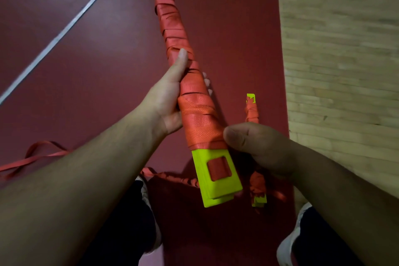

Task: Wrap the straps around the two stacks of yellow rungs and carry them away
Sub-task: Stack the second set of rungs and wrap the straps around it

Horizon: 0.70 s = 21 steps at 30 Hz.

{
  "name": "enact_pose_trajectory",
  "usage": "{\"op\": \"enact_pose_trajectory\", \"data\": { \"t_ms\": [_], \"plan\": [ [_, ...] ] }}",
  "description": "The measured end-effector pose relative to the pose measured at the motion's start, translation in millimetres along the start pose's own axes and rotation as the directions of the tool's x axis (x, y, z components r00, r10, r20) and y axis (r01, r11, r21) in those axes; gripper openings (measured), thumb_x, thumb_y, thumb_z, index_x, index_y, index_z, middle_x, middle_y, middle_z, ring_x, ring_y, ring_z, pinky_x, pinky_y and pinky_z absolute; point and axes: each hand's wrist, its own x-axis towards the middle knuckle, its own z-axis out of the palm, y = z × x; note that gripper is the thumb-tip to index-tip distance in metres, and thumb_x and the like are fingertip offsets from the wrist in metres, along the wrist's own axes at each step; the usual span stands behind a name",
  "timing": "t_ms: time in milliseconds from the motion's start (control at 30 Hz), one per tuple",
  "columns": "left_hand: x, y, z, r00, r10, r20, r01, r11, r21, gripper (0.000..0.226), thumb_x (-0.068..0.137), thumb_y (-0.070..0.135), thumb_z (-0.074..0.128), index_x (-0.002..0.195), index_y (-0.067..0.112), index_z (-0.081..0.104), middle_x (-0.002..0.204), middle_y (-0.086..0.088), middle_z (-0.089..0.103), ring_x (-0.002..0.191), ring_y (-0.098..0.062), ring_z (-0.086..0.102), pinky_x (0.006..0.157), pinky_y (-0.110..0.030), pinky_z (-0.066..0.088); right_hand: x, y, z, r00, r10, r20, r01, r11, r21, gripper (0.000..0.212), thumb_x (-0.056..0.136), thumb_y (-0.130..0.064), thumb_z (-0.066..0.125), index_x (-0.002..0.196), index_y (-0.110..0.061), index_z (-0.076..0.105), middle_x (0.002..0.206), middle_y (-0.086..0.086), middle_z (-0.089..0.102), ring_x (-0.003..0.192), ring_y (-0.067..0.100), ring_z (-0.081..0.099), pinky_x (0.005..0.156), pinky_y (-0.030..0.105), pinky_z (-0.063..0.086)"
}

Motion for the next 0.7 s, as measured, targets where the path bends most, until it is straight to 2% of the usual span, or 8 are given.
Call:
{"op": "enact_pose_trajectory", "data": {
  "t_ms": [100, 200, 300, 400, 500, 567, 633, 700],
  "plan": [
    [1, 0, -1, 0.998, 0.027, -0.054, -0.026, 0.999, 0.035, 0.045, 0.099, 0.052, 0.049, 0.091, 0.01, 0.063, 0.073, -0.002, 0.071, 0.072, -0.014, 0.07, 0.078, -0.031, 0.059, 0, -1, -5, 0.999, -0.036, 0.02, 0.036, 0.999, 0.02, 0.083, 0.063, -0.077, 0.073, 0.085, 0.003, 0.065, 0.089, 0.041, 0.06, 0.082, 0.043, 0.054, 0.074, 0.052, 0.043],
    [2, 4, -4, 0.995, -0.002, -0.099, -0.001, 0.999, -0.033, 0.04, 0.102, 0.045, 0.046, 0.096, 0.009, 0.062, 0.079, -0.003, 0.07, 0.077, -0.019, 0.072, 0.073, -0.032, 0.058, 2, -1, -9, 0.997, -0.065, 0.043, 0.063, 0.997, 0.045, 0.078, 0.065, -0.073, 0.074, 0.085, 0.002, 0.067, 0.085, 0.033, 0.064, 0.078, 0.05, 0.058, 0.073, 0.05, 0.047],
    [0, 5, -6, 0.99, -0.046, -0.132, 0.041, 0.998, -0.04, 0.039, 0.101, 0.049, 0.047, 0.089, 0.014, 0.06, 0.076, -0.004, 0.065, 0.066, -0.018, 0.066, 0.065, -0.028, 0.056, 3, -3, -5, 0.997, -0.082, 0.012, 0.083, 0.996, -0.013, 0.051, 0.072, -0.066, 0.071, 0.074, -0.015, 0.072, 0.073, 0.011, 0.07, 0.066, 0.029, 0.062, 0.061, 0.033, 0.05],
    [1, 4, -5, 0.984, -0.054, -0.173, 0.071, 0.993, 0.097, 0.044, 0.097, 0.057, 0.05, 0.076, 0.019, 0.057, 0.062, 0.0, 0.059, 0.05, -0.014, 0.059, 0.05, -0.024, 0.053, 2, -5, -3, 0.996, -0.08, -0.031, 0.077, 0.992, -0.098, 0.033, 0.083, -0.046, 0.069, 0.074, -0.015, 0.074, 0.071, 0.003, 0.07, 0.063, 0.017, 0.061, 0.06, 0.03, 0.05],
    [5, 3, -6, 0.964, -0.062, -0.258, 0.113, 0.975, 0.189, 0.04, 0.085, 0.06, 0.067, 0.083, 0.022, 0.057, 0.065, -0.002, 0.058, 0.055, -0.017, 0.059, 0.059, -0.029, 0.057, 4, -6, -3, 0.995, -0.072, -0.069, 0.041, 0.928, -0.372, 0.046, 0.084, -0.053, 0.067, 0.083, -0.008, 0.072, 0.069, 0.011, 0.065, 0.061, 0.017, 0.058, 0.057, 0.039, 0.051],
    [7, -1, -10, 0.951, -0.076, -0.301, 0.147, 0.965, 0.218, 0.038, 0.08, 0.056, 0.074, 0.086, 0.023, 0.056, 0.068, -0.001, 0.056, 0.059, -0.017, 0.058, 0.06, -0.03, 0.056, 5, -5, -2, 0.994, -0.085, -0.074, 0.04, 0.881, -0.472, 0.054, 0.08, -0.062, 0.066, 0.085, -0.008, 0.072, 0.074, 0.018, 0.066, 0.062, 0.018, 0.059, 0.059, 0.043, 0.053],
    [8, -4, -12, 0.946, -0.099, -0.307, 0.169, 0.963, 0.21, 0.033, 0.082, 0.048, 0.076, 0.084, 0.023, 0.055, 0.069, 0.0, 0.055, 0.06, -0.014, 0.056, 0.058, -0.026, 0.055, 4, -8, 0, 0.989, -0.117, -0.096, 0.056, 0.873, -0.484, 0.06, 0.075, -0.067, 0.067, 0.085, -0.009, 0.07, 0.072, 0.013, 0.065, 0.061, 0.017, 0.056, 0.057, 0.039, 0.048],
    [7, -4, -12, 0.953, -0.116, -0.278, 0.169, 0.97, 0.173, 0.025, 0.088, 0.036, 0.072, 0.082, 0.021, 0.053, 0.067, 0.0, 0.054, 0.059, -0.014, 0.055, 0.061, -0.026, 0.052, 3, -11, 1, 0.988, -0.1, -0.119, 0.04, 0.901, -0.431, 0.058, 0.074, -0.063, 0.064, 0.09, -0.007, 0.068, 0.074, 0.012, 0.064, 0.062, 0.017, 0.054, 0.058, 0.035, 0.043]
  ]
}}
